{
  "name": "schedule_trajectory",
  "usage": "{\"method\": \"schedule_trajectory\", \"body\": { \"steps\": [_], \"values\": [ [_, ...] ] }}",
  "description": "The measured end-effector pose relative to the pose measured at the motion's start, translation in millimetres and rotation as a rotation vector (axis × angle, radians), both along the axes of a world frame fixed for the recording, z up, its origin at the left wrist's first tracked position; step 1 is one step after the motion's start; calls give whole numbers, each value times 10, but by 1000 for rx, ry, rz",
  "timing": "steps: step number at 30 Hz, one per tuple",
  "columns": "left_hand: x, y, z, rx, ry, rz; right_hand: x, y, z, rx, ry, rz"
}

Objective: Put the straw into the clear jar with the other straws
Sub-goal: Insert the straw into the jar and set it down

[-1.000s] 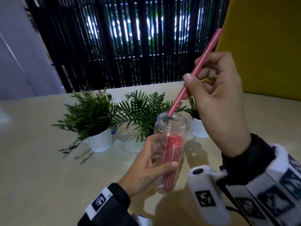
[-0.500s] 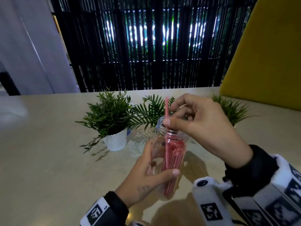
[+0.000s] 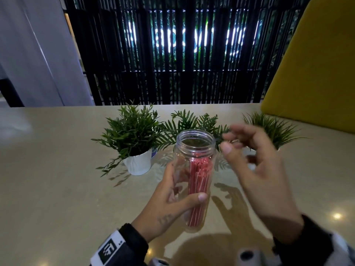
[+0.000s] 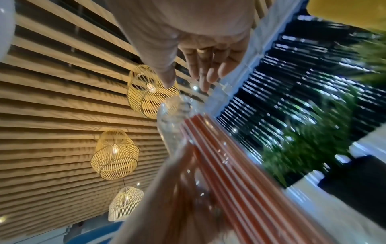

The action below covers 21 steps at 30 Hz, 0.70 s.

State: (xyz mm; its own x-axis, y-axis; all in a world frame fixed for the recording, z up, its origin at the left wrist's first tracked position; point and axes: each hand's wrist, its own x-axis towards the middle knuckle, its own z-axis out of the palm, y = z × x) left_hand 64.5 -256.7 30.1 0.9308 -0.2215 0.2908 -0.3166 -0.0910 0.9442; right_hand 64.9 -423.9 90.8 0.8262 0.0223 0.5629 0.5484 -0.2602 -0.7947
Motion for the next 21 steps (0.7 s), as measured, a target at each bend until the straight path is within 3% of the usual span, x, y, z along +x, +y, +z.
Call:
{"method": "schedule_trajectory", "body": {
  "steps": [7,13,17,19,21],
  "values": [
    [-3,78,-40,-68,2,-7,-120,260,-723,103,242,195],
    [-36,101,-155,-63,53,-53,-127,330,-1078,55,216,187],
    [-14,92,-191,71,59,-91,-44,231,-1236,40,228,120],
    [25,138,-212,216,-26,3,-1,236,-1260,19,245,112],
    [86,206,-227,246,-55,98,80,301,-1244,6,251,104]
  ]
}}
